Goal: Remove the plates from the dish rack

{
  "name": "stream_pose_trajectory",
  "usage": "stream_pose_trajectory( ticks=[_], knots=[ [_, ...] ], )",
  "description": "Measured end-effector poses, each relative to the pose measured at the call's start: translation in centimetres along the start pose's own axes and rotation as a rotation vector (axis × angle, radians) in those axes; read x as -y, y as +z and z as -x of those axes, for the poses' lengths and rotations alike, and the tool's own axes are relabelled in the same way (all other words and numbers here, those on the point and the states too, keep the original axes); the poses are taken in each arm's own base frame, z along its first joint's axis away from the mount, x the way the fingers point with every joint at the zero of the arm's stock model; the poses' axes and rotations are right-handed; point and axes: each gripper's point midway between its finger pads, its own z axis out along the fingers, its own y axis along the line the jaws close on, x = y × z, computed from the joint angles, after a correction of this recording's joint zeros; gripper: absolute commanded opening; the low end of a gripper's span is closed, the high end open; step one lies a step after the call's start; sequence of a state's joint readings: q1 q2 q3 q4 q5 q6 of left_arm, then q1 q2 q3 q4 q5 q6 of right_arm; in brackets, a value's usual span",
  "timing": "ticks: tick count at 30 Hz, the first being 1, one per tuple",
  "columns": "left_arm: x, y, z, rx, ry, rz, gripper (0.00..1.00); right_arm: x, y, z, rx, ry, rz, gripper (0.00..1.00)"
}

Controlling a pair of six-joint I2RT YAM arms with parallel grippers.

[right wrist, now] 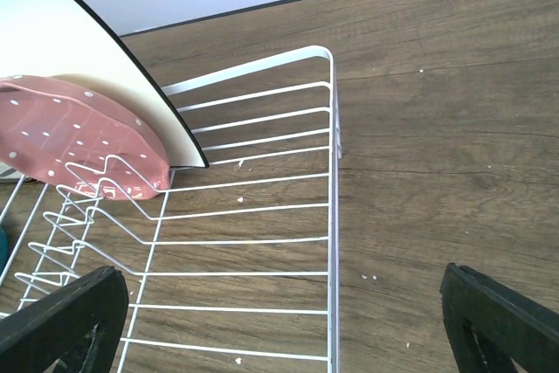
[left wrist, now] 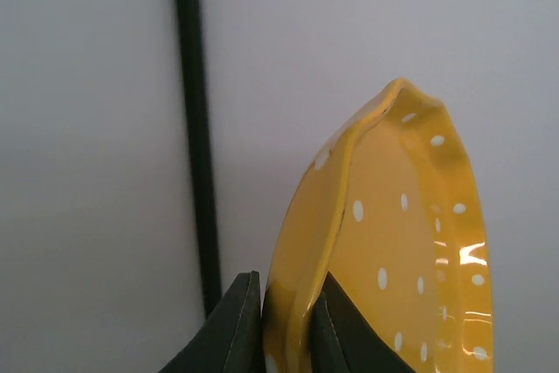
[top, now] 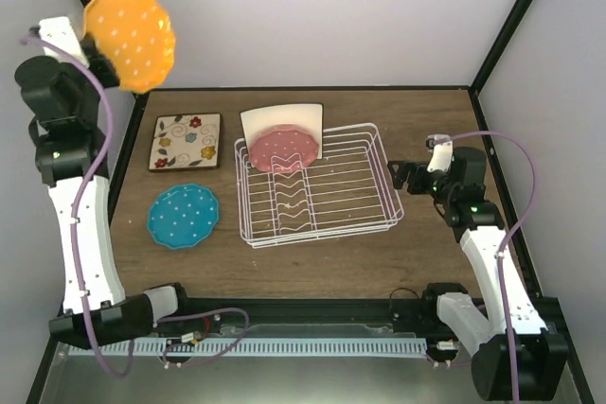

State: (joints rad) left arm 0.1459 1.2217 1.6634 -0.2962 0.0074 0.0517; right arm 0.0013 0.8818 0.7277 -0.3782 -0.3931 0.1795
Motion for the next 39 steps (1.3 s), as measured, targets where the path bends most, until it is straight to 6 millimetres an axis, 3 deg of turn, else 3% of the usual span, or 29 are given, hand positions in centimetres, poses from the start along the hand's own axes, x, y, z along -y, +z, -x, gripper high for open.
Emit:
stream_pose_trajectory(
  ticks=[2, 5, 7, 11, 14, 17, 22, 33, 39],
  knots=[
    [-3.2, -0.4, -3.2, -0.097, -0.067, 0.075, 0.04, 0.0, 0.3, 0.0, -0.002, -0.002, 0.004, 1.0],
    [-6.9, -1.3, -11.4, -0.33, -0.22, 0.144, 0.04, 0.1, 0.7, -0.1, -0.012, 0.001, 0.01, 1.0],
    [-8.8, -2.9, -18.5, -0.522, -0.356, 0.194, 0.04, 0.1, 1.0, -0.2, -0.018, 0.001, 0.015, 1.0],
    [-9.9, -7.3, -28.4, -0.797, -0.574, 0.281, 0.04, 0.1, 1.3, -0.3, -0.027, 0.0, 0.027, 1.0],
    [-8.6, -10.3, -32.9, -0.937, -0.702, 0.294, 0.04, 0.1, 1.4, -0.5, -0.036, -0.006, 0.029, 1.0],
    [-6.9, -12.3, -34.5, -0.992, -0.779, 0.277, 0.04, 0.1, 1.5, -0.6, -0.04, -0.017, 0.028, 1.0],
    [-5.4, -14.3, -35.1, -1.019, -0.821, 0.256, 0.04, 0.2, 1.5, -0.8, -0.047, -0.03, 0.027, 1.0],
    [-5.2, -16.9, -38.1, -1.106, -0.834, 0.32, 0.04, 0.2, 1.5, -0.8, -0.049, -0.037, 0.027, 1.0],
    [-5.5, -17.2, -39.0, -1.128, -0.829, 0.345, 0.04, 0.2, 1.5, -0.8, -0.048, -0.037, 0.027, 1.0]
  ],
)
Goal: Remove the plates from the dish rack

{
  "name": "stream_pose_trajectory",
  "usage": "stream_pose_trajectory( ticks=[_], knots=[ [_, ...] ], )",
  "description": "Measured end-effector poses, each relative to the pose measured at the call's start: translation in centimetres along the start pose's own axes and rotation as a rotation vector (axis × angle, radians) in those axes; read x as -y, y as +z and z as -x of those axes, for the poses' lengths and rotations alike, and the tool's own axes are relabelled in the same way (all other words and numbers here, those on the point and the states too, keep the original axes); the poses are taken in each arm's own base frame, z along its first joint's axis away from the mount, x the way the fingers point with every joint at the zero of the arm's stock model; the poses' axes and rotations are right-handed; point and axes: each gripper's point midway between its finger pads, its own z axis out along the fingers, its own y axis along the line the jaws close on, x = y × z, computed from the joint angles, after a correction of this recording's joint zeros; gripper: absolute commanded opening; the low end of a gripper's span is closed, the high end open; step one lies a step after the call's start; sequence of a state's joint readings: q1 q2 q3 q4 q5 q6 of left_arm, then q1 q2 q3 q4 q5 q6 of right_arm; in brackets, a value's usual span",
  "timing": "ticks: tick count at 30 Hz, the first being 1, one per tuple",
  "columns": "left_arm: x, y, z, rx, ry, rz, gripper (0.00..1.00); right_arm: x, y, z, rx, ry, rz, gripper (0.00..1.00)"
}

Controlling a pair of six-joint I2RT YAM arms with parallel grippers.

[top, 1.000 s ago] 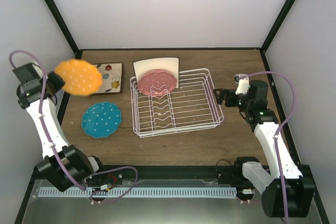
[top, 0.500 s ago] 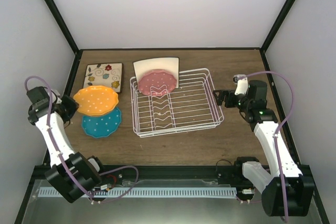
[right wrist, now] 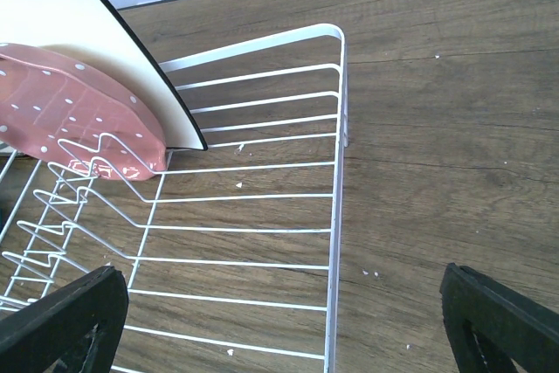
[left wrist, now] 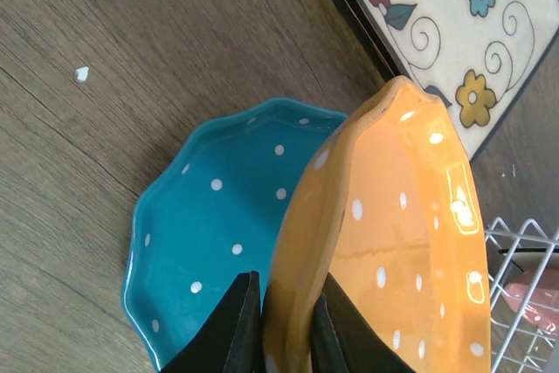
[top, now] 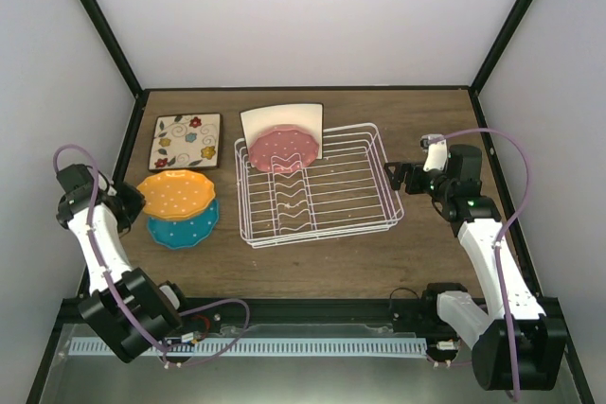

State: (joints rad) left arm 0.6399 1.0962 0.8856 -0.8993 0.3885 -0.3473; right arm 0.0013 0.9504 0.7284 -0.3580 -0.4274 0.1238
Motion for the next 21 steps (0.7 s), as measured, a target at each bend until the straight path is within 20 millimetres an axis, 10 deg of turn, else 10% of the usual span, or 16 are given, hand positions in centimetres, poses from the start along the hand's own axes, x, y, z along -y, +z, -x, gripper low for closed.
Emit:
stream_pose_trajectory(
  ticks=[21],
  knots=[
    [-3.4, 3.3, -1.2, -0.066, -0.035, 0.11, 0.17, 0.0, -0.1, 0.0, 0.003, 0.008, -0.002, 1.0]
  ],
)
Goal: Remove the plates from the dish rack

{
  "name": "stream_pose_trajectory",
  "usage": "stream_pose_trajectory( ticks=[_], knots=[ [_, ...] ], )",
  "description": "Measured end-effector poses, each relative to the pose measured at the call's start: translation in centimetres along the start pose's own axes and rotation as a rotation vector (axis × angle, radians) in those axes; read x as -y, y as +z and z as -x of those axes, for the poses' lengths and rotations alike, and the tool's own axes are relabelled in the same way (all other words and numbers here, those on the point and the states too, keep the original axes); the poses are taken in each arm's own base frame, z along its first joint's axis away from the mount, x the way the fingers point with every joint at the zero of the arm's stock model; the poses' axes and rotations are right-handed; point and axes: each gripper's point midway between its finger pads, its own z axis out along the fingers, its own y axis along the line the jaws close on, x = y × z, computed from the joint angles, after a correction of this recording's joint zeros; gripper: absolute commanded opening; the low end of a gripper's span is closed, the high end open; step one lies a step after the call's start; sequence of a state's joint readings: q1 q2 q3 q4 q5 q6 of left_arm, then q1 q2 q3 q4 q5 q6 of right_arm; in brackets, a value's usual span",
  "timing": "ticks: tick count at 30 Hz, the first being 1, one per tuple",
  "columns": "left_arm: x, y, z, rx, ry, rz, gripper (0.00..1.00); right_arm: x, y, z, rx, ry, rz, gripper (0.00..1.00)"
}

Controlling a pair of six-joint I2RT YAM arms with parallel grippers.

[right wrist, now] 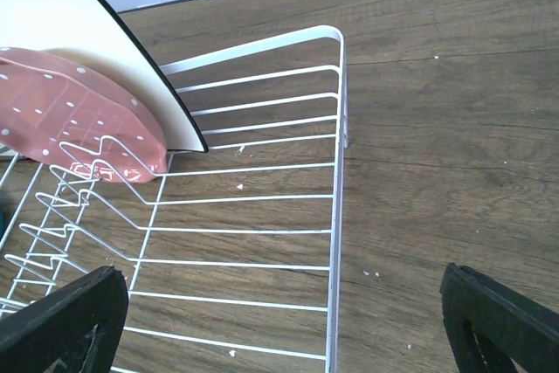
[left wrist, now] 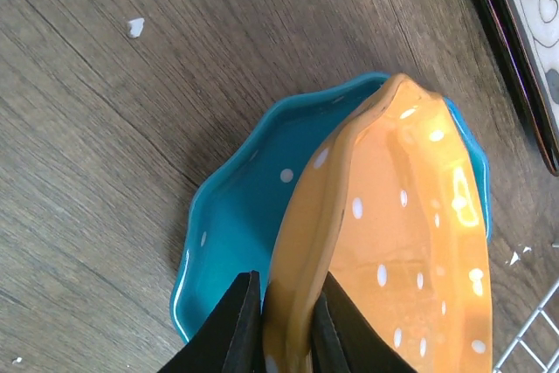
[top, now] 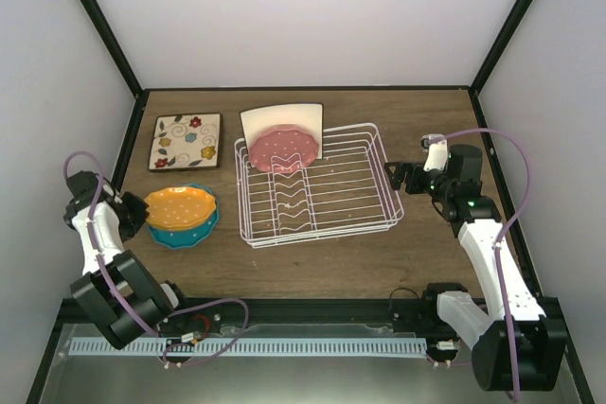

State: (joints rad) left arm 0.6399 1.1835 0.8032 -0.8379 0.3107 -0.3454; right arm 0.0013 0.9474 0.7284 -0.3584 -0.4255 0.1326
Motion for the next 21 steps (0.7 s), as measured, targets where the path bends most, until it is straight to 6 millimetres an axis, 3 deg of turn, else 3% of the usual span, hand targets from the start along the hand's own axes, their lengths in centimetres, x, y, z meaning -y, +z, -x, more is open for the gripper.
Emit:
stream_pose_trajectory(
  ticks=[11, 21],
  knots=[
    [0.0, 0.8, 0.2, -0.007, -0.005, -0.012, 0.44, 0.0, -0.3, 0.2, 0.012, 0.002, -0.005, 1.0],
    [0.1, 1.3, 0.1, -0.024, -0.016, -0.019, 0.5, -0.1, -0.5, 0.4, 0.022, -0.002, -0.007, 1.0]
  ],
)
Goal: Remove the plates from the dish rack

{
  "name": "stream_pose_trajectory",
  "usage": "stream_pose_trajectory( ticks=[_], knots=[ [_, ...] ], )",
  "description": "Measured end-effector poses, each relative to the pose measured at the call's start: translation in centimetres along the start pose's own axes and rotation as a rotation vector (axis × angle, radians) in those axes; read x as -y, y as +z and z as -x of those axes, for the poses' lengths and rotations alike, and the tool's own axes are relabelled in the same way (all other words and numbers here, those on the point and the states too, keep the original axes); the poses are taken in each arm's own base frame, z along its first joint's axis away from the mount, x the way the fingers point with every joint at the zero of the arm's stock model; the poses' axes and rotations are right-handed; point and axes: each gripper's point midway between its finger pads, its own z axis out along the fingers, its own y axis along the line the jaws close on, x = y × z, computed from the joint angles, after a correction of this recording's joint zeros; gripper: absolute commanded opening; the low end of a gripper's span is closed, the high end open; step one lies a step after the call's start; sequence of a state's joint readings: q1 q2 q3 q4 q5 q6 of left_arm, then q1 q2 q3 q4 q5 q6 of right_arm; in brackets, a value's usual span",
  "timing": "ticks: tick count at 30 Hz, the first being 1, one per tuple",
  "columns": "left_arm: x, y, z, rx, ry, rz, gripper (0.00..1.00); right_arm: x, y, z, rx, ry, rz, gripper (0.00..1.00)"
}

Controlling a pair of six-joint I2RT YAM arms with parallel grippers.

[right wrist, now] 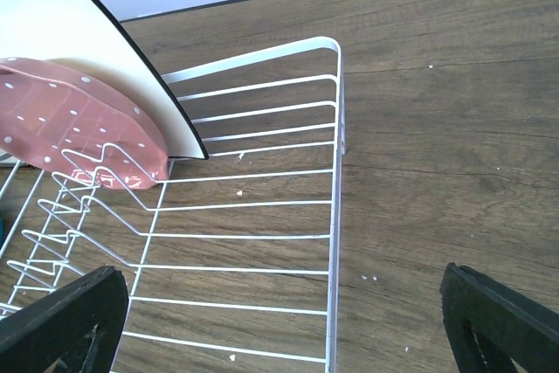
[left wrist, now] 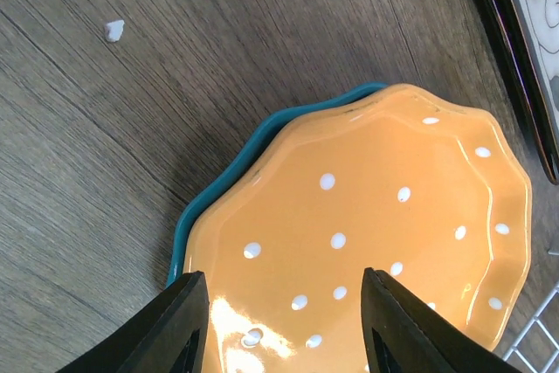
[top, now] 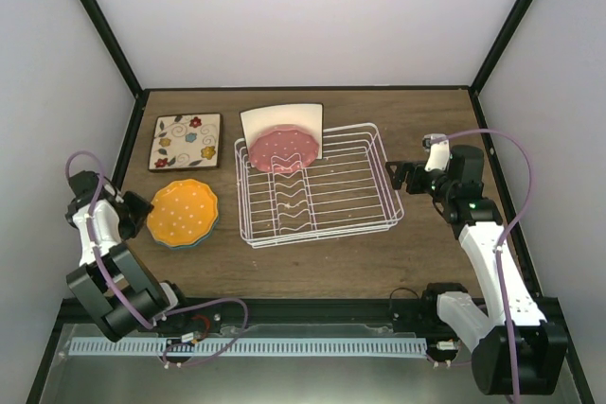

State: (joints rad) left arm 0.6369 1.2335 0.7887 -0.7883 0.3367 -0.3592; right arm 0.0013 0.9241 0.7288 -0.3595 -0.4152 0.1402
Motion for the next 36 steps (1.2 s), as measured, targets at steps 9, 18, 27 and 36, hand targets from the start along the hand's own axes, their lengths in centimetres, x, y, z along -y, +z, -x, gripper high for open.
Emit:
stream_pose_trajectory(
  ticks=[9, 18, 27, 36],
  knots=[
    [0.1, -0.6, 0.9, 0.024, 0.015, 0.019, 0.61, 0.0, -0.1, 0.1, 0.004, -0.001, -0.004, 1.0],
    [11.1, -10.3, 10.5, 0.453, 0.261, -0.165, 0.63, 0.0, -0.2, 0.2, 0.01, 0.004, -0.006, 1.0],
    [33.6, -14.2, -1.0, 0.385, 0.933, -0.754, 0.64, 0.0, -0.9, 0.5, 0.03, -0.004, -0.026, 1.0],
    [39.3, -13.9, -17.9, 0.213, 1.613, -0.994, 0.61, -0.1, -2.0, 1.0, 0.063, -0.008, -0.044, 1.0]
  ],
)
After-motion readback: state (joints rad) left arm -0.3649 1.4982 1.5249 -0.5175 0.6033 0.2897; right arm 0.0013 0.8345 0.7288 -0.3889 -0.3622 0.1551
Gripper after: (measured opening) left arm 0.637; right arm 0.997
